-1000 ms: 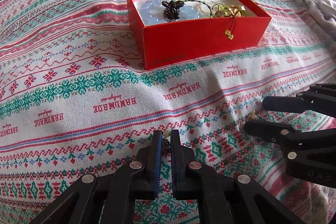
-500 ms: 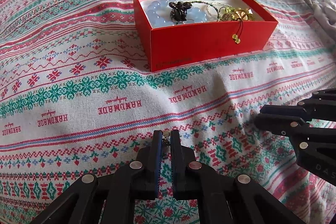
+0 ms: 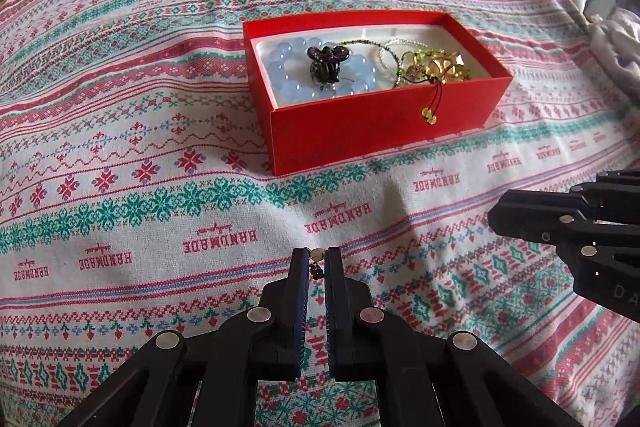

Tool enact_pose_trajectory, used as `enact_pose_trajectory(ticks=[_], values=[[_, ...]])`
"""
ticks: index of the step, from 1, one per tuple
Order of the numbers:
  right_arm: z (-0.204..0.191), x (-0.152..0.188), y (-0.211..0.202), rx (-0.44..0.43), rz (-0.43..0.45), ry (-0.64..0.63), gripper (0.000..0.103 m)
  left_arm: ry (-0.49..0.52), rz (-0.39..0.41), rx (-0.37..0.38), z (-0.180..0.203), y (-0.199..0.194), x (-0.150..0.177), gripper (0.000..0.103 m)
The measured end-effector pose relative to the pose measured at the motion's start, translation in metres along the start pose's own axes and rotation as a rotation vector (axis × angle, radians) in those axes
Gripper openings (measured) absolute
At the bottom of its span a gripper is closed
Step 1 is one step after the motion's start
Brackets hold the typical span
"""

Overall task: Organize jewelry
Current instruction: 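Carry both earrings into the red box and open both tools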

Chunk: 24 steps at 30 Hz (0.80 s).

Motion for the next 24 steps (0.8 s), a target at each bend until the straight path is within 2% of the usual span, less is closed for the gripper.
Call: enact_pose_trajectory(ticks=[13, 24], values=[[0.006, -0.023, -0.029, -0.050, 0.054, 0.035, 0.009, -0.009, 0.065, 0.034, 0.014, -0.020, -0.044, 0.002], [0.021, -0.060, -0.048, -0.098, 0.114, 0.108, 0.009, -0.041, 0.076, 0.067, 0.018, -0.014, -0.084, 0.002]])
Point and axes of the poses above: each gripper's, at about its wrist camera, not at the fingertips, and y roughly the way its jaws point, z to its right, x to its underside, the point moved 5 cm from there along y, roughly the way its jaws point, and after that the axes turned 11 degrees about -z, right-handed, at the moved point
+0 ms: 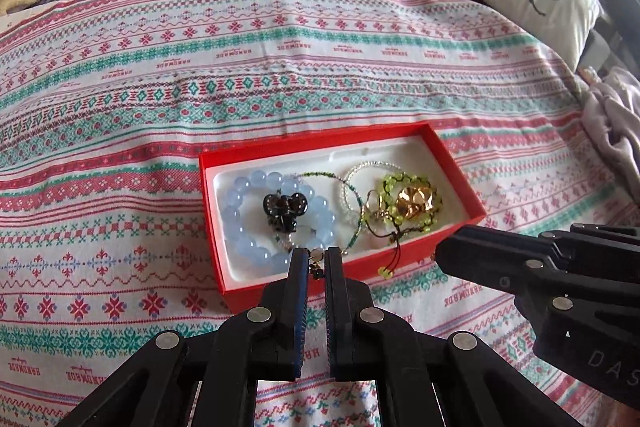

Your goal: Organize jewelry

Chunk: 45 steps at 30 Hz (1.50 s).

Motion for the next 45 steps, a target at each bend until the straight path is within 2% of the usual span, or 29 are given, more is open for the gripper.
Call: enact_pose_trajectory(ticks=[8, 19, 23, 30, 34, 37, 39, 41, 45], values=[[0.026, -0.031, -0.005, -0.041, 0.038, 0.107, 0.009, 0.010, 0.018, 0.049, 0.011, 0.016, -0.027, 0.002], [0.055, -0.044, 0.014, -0.027, 0.014, 0.167, 0.009, -0.008, 0.014, 0.092, 0.015, 0.040, -0.048, 0.005], [0.060, -0.047, 0.018, -0.031, 0.008, 0.180, 0.009, -0.018, 0.019, 0.081, 0.014, 0.040, -0.049, 0.023], [0.063, -0.048, 0.024, -0.045, -0.004, 0.191, 0.010, -0.021, 0.022, 0.036, 0.008, 0.031, -0.045, 0.024], [0.060, -0.050, 0.026, -0.076, -0.009, 0.194, 0.011, -0.017, 0.029, 0.009, 0.004, 0.025, -0.040, 0.035], [0.060, -0.049, 0.026, -0.091, -0.023, 0.204, 0.023, -0.019, 0.027, -0.007, 0.002, 0.021, -0.036, 0.044], [0.060, -0.047, 0.024, -0.094, -0.024, 0.201, 0.035, -0.019, 0.026, -0.018, 0.000, 0.018, -0.032, 0.048], [0.060, -0.044, 0.019, -0.094, -0.022, 0.190, 0.040, -0.019, 0.027, -0.036, -0.002, 0.015, -0.027, 0.056], [0.060, -0.035, 0.005, -0.086, -0.010, 0.170, 0.043, -0.032, 0.027, -0.055, -0.006, 0.007, -0.017, 0.069]])
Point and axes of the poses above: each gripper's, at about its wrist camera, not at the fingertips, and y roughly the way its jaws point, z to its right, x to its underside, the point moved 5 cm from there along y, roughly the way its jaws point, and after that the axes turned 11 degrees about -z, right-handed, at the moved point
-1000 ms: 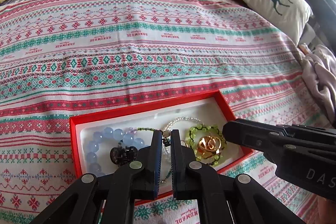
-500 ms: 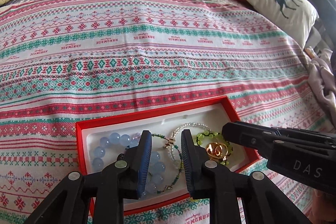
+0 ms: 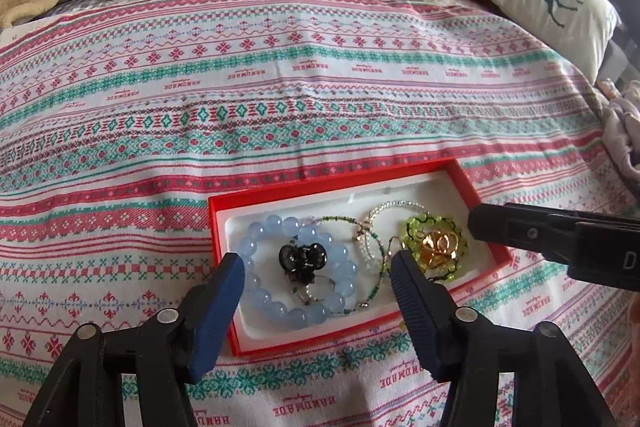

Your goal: Organize jewelry

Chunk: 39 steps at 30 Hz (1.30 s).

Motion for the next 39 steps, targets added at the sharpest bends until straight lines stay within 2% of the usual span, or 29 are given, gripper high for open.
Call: enact_pose_trajectory(ticks=[1, 3, 5, 10, 13, 15, 21, 26, 39], values=[[0.000, 0.003, -0.004, 0.005, 0.004, -0.004, 0.045, -0.006, 0.001, -0.006, -0.001, -0.002, 0.003, 0.074], [0.000, 0.010, -0.012, 0.013, 0.015, -0.015, 0.055, -0.013, -0.002, -0.016, -0.002, -0.005, 0.011, 0.081], [0.001, 0.018, -0.018, 0.026, 0.022, -0.031, 0.058, -0.012, -0.010, -0.037, -0.002, -0.007, 0.019, 0.092], [0.002, 0.040, -0.029, 0.077, 0.028, -0.066, 0.064, -0.032, -0.026, -0.135, -0.003, -0.012, 0.044, 0.102], [0.002, 0.054, -0.030, 0.121, 0.024, -0.094, 0.071, -0.034, -0.054, -0.162, 0.000, -0.012, 0.061, 0.102], [0.003, 0.065, -0.029, 0.150, 0.017, -0.098, 0.084, -0.035, -0.064, -0.189, 0.003, -0.013, 0.071, 0.102], [0.007, 0.092, -0.028, 0.225, 0.005, -0.091, 0.096, -0.093, -0.092, -0.218, -0.003, -0.017, 0.095, 0.102], [0.005, 0.106, -0.027, 0.293, -0.001, -0.093, 0.099, -0.136, -0.127, -0.218, -0.011, -0.017, 0.110, 0.102], [-0.011, 0.120, -0.010, 0.322, -0.029, -0.116, 0.099, -0.148, -0.119, -0.222, -0.016, -0.020, 0.112, 0.102]])
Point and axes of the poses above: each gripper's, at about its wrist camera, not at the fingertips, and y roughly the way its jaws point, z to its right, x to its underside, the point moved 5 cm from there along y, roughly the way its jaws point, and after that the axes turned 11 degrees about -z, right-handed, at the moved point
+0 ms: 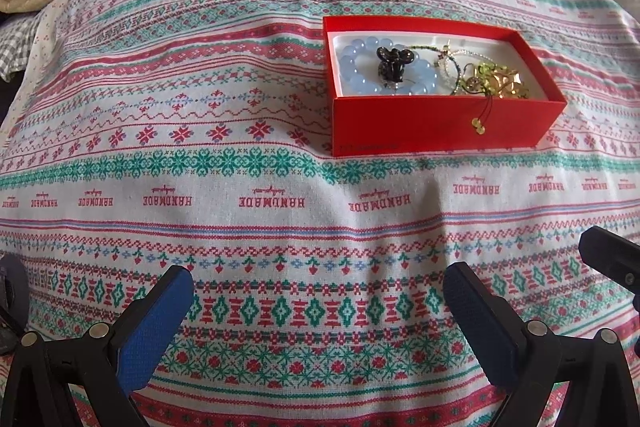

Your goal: Organize jewelry

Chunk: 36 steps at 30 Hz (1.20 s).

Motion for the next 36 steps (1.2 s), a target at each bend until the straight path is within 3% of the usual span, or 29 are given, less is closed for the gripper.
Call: enact_pose_trajectory(ticks=[36], values=[[0.0010, -0.0008, 0.0064, -0.002, -0.018, 0.018, 0.099, 0.027, 0.023, -0.021, 0.0070, -0.0034, -0.0031, 0.102]])
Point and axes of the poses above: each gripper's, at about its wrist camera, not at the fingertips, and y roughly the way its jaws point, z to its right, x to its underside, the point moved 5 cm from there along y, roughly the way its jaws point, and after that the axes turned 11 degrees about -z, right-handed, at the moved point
